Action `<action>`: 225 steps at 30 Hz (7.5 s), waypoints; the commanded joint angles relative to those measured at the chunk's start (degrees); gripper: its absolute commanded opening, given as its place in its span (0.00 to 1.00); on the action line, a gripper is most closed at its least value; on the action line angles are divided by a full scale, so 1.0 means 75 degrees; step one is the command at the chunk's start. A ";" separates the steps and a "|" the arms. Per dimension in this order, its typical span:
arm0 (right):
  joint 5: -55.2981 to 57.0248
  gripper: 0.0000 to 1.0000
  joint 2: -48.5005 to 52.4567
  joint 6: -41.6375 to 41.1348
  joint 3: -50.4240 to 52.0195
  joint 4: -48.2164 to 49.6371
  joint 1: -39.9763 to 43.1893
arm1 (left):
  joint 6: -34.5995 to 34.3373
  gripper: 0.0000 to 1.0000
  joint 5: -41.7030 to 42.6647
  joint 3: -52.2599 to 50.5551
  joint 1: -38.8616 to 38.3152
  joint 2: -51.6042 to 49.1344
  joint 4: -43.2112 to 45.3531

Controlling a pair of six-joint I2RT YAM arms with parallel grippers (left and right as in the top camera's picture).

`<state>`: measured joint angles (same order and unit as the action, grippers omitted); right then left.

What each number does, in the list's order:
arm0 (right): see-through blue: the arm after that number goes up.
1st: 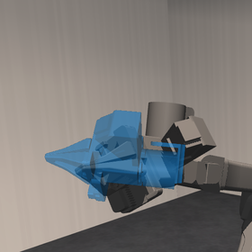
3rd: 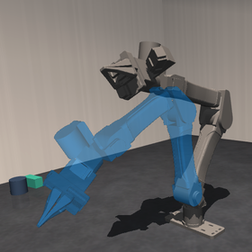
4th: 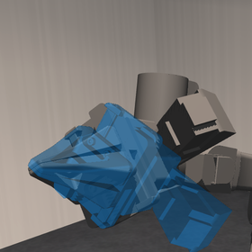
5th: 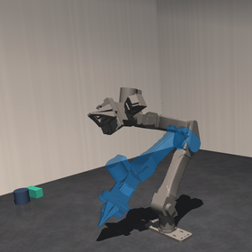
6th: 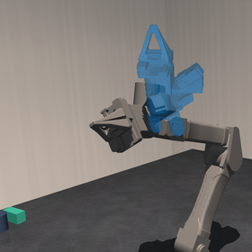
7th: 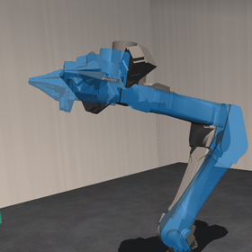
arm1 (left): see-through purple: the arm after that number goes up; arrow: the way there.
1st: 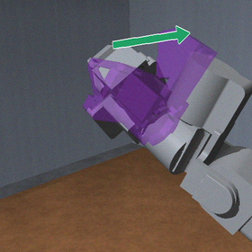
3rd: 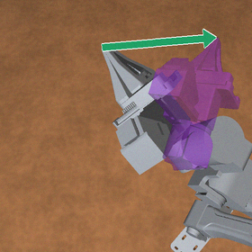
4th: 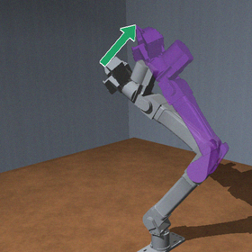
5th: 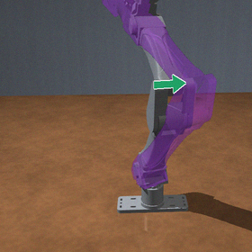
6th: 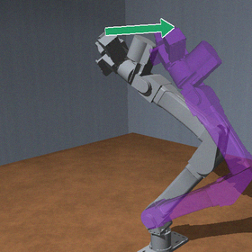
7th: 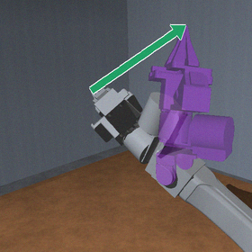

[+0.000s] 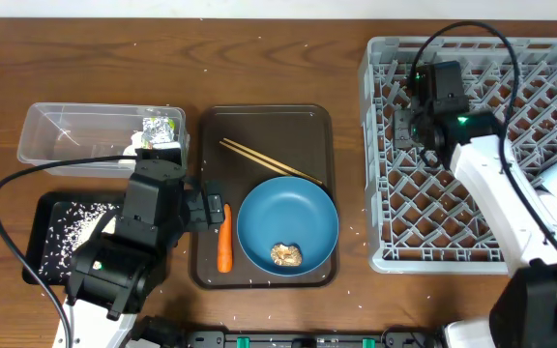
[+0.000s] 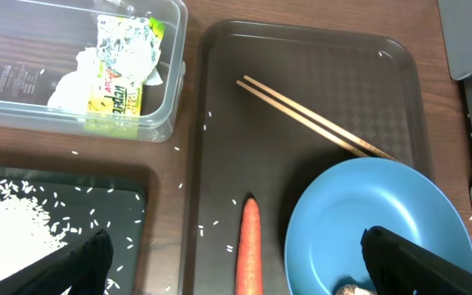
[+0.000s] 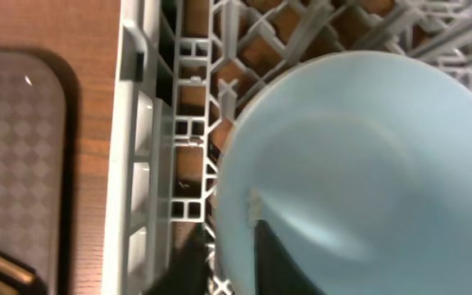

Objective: Sort waste into correct bins and load items into the dishwasher rack

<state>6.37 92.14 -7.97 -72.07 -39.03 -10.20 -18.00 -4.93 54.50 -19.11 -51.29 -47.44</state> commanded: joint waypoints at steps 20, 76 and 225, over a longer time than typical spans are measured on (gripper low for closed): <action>0.0125 0.18 0.0504 0.0565 -0.0157 0.0076 0.0041 | 0.0041 0.98 -0.0093 0.0064 0.0038 0.0000 -0.0012; -0.9148 0.01 0.1979 0.1746 -0.1906 -0.1495 0.3756 | 0.0041 0.98 -0.0093 0.0064 0.0038 0.0000 -0.0012; 0.1332 0.01 0.2713 -0.0064 -0.2906 -0.3509 0.0522 | 0.0041 0.98 -0.0093 0.0064 0.0041 0.0000 -0.0012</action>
<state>17.87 113.25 -6.96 -94.24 -63.61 -6.87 -18.00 -4.93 54.50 -19.11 -51.29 -47.51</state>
